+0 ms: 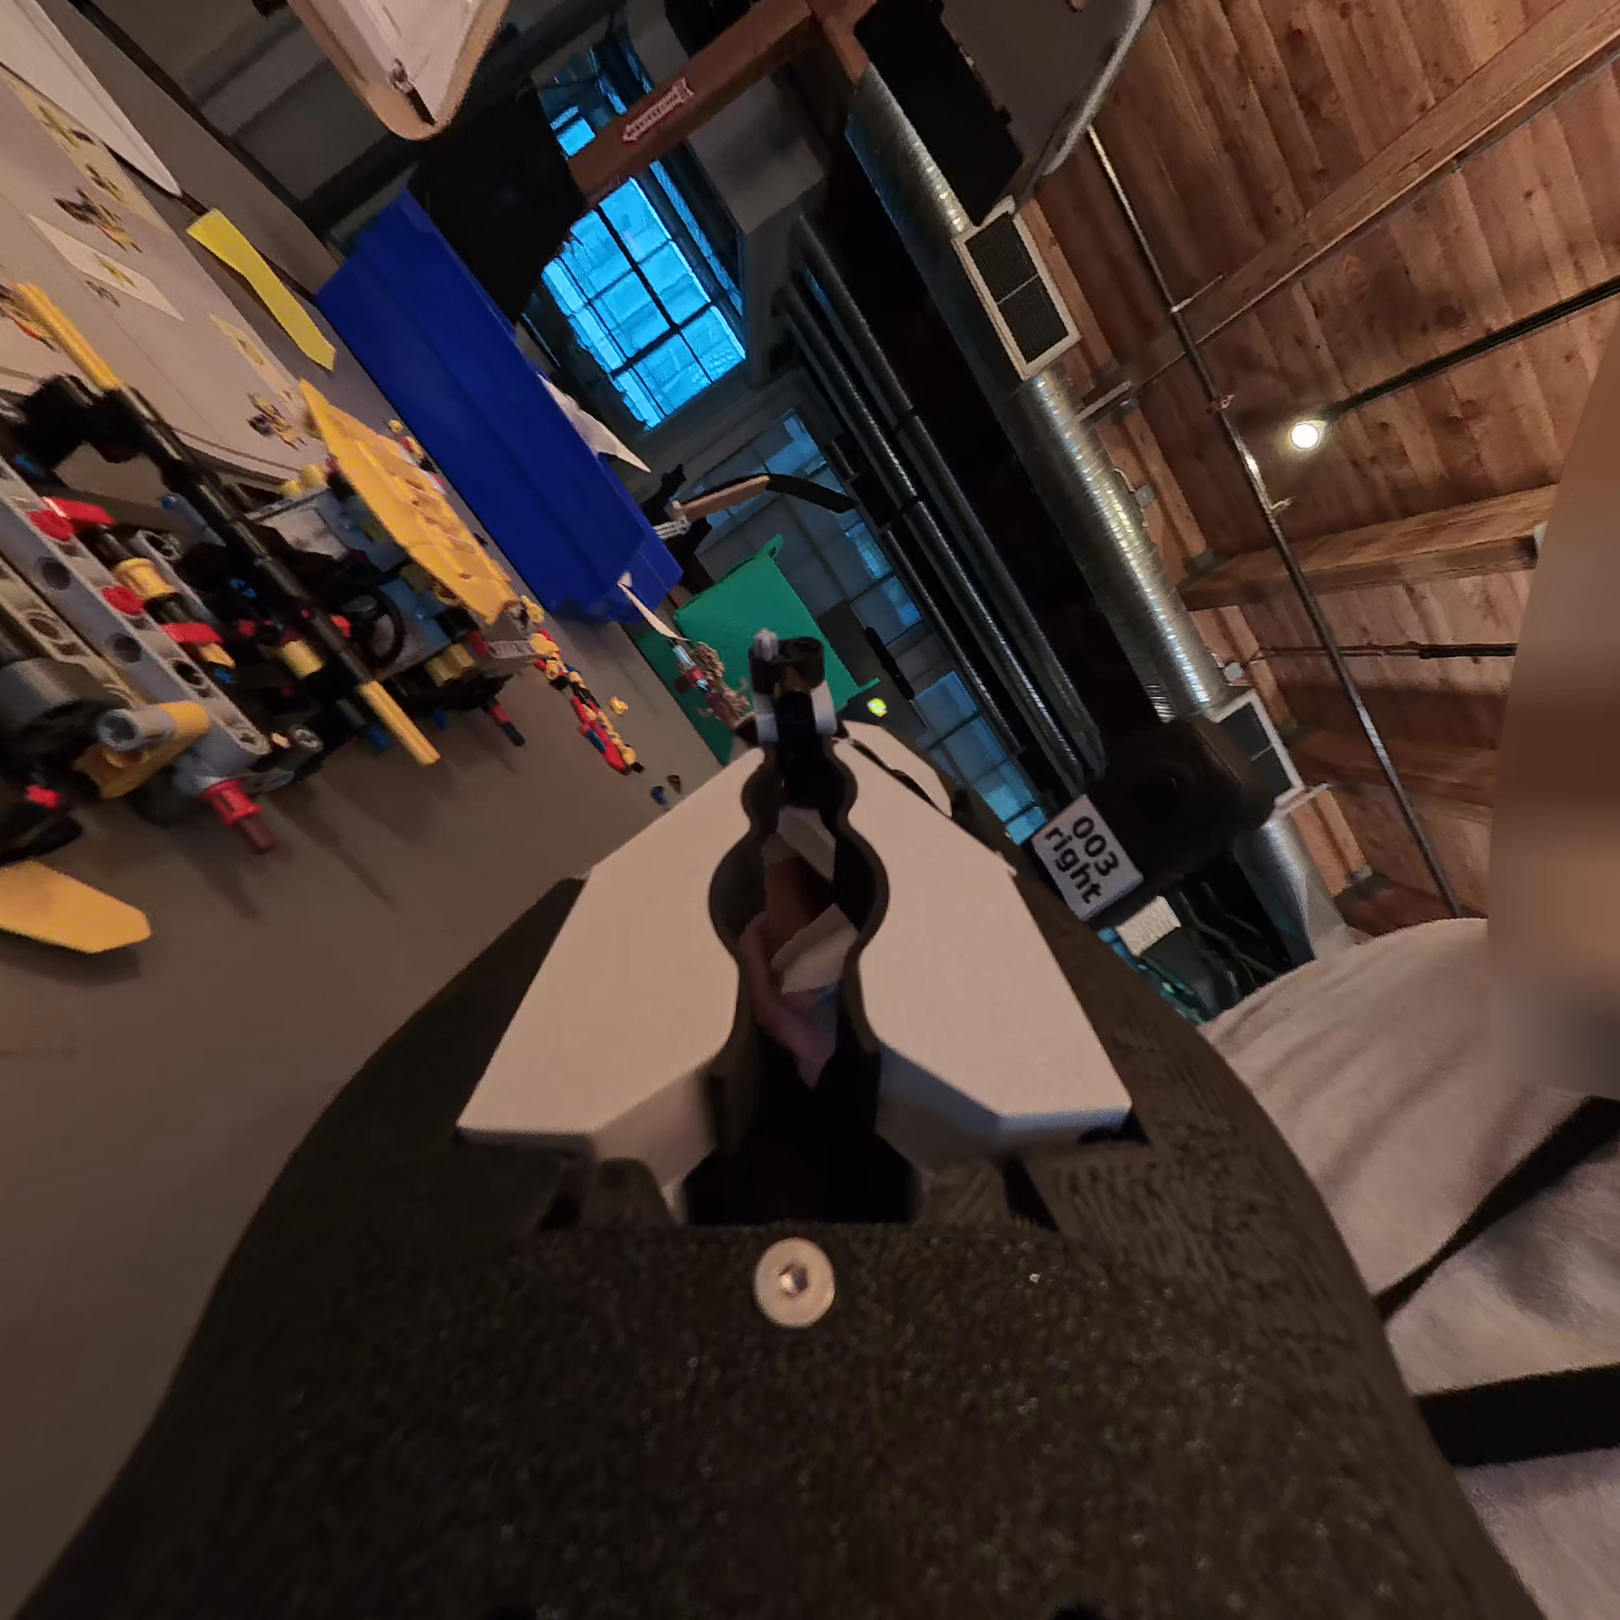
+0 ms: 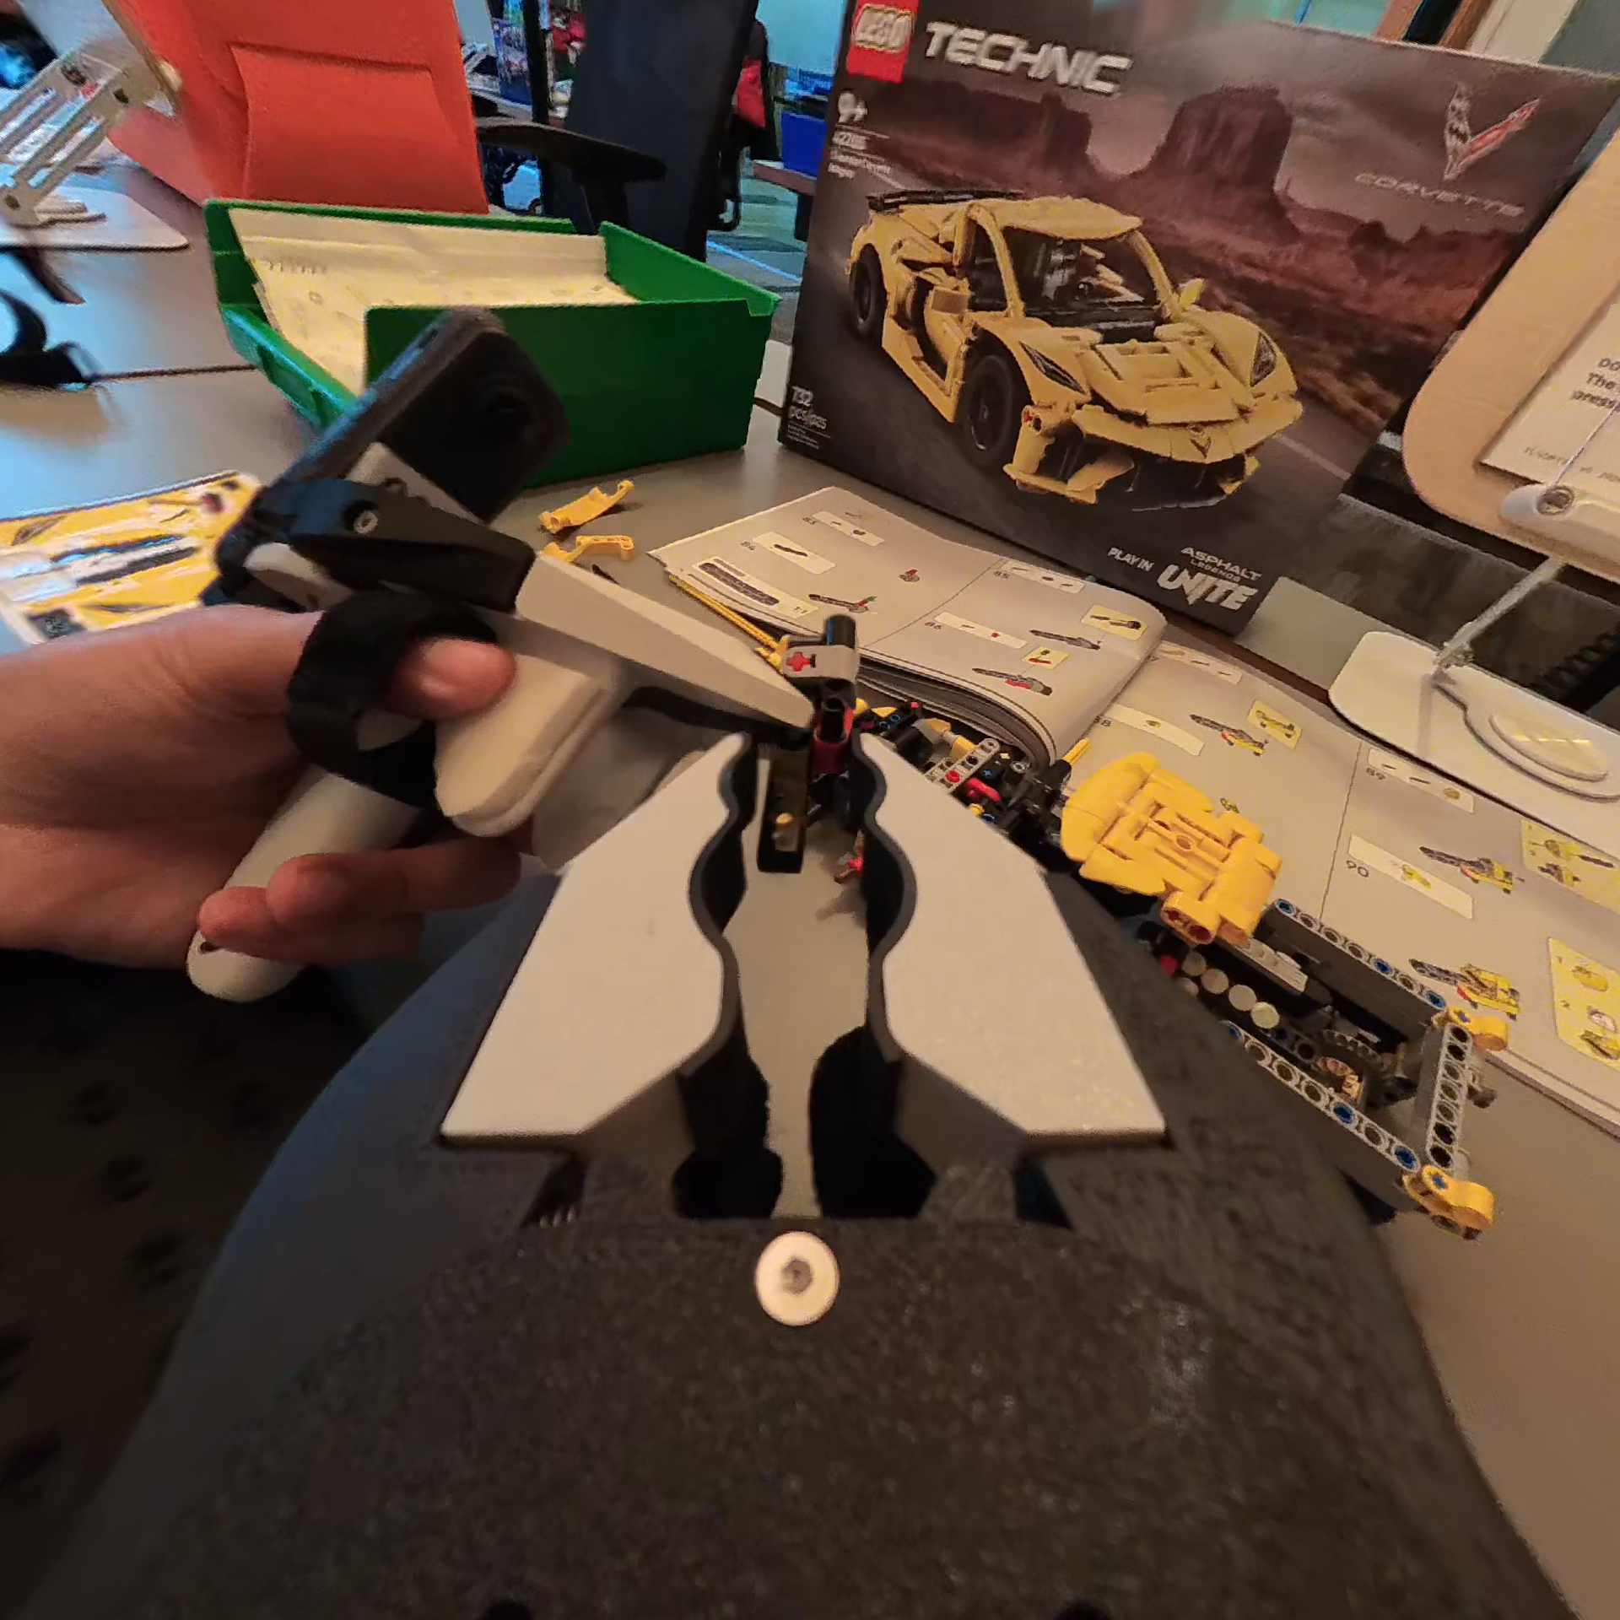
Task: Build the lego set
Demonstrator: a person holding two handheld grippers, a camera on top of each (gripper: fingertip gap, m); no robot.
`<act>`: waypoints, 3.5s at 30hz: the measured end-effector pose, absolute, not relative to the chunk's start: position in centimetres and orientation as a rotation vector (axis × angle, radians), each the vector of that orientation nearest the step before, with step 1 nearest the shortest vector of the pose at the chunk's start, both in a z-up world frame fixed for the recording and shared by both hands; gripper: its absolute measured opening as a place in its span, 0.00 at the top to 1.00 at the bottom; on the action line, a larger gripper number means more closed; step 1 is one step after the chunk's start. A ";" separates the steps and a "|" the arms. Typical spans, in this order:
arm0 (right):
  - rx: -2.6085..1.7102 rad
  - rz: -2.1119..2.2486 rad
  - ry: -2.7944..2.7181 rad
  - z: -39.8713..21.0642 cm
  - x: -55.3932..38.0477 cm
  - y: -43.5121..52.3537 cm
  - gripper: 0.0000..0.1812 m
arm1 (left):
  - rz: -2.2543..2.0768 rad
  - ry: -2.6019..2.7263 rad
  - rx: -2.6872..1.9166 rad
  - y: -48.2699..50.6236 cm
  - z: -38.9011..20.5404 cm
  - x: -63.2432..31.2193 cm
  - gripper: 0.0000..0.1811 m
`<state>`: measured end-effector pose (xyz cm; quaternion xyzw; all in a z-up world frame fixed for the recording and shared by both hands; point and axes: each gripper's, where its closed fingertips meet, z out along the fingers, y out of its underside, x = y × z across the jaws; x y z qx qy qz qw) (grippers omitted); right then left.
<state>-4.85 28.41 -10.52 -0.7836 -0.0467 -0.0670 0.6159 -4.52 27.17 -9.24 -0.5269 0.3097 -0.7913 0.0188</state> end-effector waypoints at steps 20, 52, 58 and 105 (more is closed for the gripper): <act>-1.894 0.365 -0.194 -10.1 -5.7 26.0 0.77 | -2.718 0.983 -1.604 26.7 -8.5 -5.2 0.96; -2.458 0.226 -0.316 -16.2 10.1 8.4 0.84 | -2.165 1.655 -2.022 22.9 -15.3 -4.7 0.96; -2.434 0.242 -0.241 -18.5 5.9 7.0 0.83 | -2.074 1.770 -2.171 20.4 -17.0 -4.1 0.95; -1.850 0.444 -0.601 -12.7 -3.1 19.6 0.83 | -2.639 1.561 -1.980 18.2 -12.5 -3.4 0.95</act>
